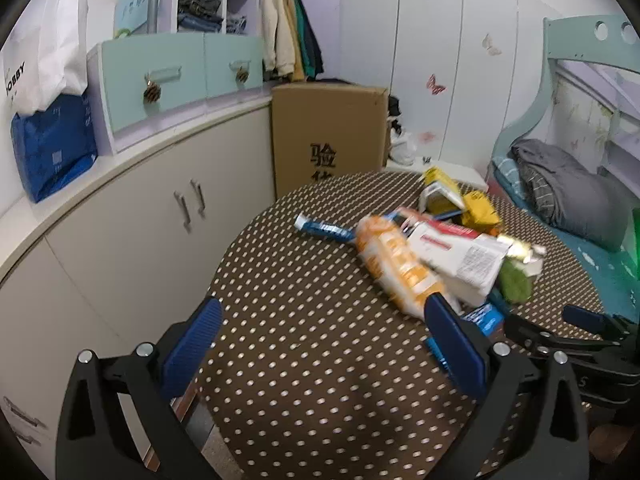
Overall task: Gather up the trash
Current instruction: 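Grasp the orange-white snack bag with the left tool while the right tool grasps the blue biscuit wrapper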
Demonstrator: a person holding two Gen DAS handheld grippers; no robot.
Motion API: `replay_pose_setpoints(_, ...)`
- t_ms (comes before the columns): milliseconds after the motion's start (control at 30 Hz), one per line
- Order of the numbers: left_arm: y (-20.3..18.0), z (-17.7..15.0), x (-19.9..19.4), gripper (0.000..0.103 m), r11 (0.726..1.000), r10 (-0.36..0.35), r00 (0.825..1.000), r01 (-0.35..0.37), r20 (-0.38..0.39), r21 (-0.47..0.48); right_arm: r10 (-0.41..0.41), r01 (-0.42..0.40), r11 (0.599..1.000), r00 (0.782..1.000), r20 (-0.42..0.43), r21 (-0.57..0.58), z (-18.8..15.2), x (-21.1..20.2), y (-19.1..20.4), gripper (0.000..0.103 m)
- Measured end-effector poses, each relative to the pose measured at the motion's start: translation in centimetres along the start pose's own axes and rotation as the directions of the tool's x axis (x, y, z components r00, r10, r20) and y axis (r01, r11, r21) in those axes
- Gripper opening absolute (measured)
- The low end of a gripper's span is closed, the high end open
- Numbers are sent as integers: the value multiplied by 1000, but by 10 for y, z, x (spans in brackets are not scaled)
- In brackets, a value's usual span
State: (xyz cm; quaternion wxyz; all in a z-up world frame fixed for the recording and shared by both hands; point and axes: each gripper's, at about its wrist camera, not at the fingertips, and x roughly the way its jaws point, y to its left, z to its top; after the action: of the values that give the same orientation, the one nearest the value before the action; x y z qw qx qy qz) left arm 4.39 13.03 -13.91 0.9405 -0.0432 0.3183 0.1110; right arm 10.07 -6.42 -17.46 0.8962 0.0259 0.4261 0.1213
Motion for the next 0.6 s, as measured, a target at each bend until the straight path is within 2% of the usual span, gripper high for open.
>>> replay_pose_setpoints(100, 9, -3, 9, 99, 1000, 12, 1000, -12, -27, -13, 19, -18, 1000, 1000, -16, 12, -2, 15, 16, 97)
replay_pose_setpoints(233, 16, -4, 15, 99, 999, 24, 999, -24, -40, -22, -6, 8, 999, 999, -35, 36, -4, 35, 33, 93)
replay_pose_setpoints(300, 18, -3, 17, 99, 999, 27, 999, -28, -42, -24, -49, 49, 999, 999, -21, 7, -5, 37, 41, 91)
replay_pose_setpoints(367, 17, -2, 20, 99, 999, 25, 999, -26, -43, -24, -69, 68, 997, 997, -17, -20, -6, 36, 45, 72)
replay_pose_setpoints(400, 16, 0, 23, 99, 1000, 21, 999, -22, -44, -22, -73, 73, 997, 997, -3, -33, -6, 33, 43, 58)
replay_pose_setpoints(600, -6, 13, 41, 99, 1000, -22, 999, 22, -47, 13, -34, 33, 998, 999, -24, -50, -11, 20, 19, 52)
